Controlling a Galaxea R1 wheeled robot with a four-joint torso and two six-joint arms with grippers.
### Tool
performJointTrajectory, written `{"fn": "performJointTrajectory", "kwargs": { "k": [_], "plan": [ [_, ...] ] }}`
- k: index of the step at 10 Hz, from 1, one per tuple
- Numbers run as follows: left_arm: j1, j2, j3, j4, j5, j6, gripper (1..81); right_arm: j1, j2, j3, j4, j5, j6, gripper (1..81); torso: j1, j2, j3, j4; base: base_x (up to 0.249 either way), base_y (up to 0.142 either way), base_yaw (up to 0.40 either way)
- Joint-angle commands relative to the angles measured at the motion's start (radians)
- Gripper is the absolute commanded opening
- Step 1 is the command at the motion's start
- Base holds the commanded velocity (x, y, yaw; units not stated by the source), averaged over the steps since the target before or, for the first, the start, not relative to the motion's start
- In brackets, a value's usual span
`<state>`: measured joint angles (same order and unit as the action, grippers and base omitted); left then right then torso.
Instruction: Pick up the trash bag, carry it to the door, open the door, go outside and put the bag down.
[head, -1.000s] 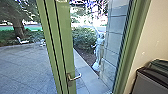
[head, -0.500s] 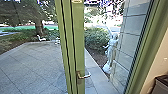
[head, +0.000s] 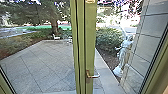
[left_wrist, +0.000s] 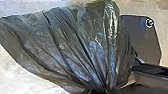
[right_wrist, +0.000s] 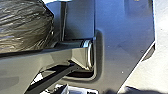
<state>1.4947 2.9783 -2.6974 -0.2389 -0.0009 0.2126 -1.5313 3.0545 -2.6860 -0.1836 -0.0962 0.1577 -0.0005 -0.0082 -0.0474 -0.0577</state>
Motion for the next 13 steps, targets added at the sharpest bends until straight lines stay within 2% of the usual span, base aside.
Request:
{"fn": "performJointTrajectory", "kwargs": {
  "k": [1, 10, 13],
  "plan": [
    [-0.046, -0.002, -0.001, 0.009, 0.058, 0.008, 1.0, 0.047, 0.006, 0.003, -0.004, -0.057, 0.0, 81.1, 0.001, 0.0, 0.0, 0.0, 0.0, 0.0, 0.294],
    [-0.046, -0.002, -0.001, 0.007, 0.058, 0.007, 1.0, 0.047, 0.006, 0.003, -0.004, -0.057, 0.0, 81.1, 0.001, 0.0, 0.0, 0.0, 0.0, 0.0, 0.225],
    [-0.046, -0.002, -0.001, 0.004, 0.058, 0.007, 1.0, 0.045, 0.005, 0.003, -0.004, -0.057, 0.0, 81.1, 0.001, 0.0, 0.0, 0.0, 0.0, 0.0, 0.061]
  ]
}}
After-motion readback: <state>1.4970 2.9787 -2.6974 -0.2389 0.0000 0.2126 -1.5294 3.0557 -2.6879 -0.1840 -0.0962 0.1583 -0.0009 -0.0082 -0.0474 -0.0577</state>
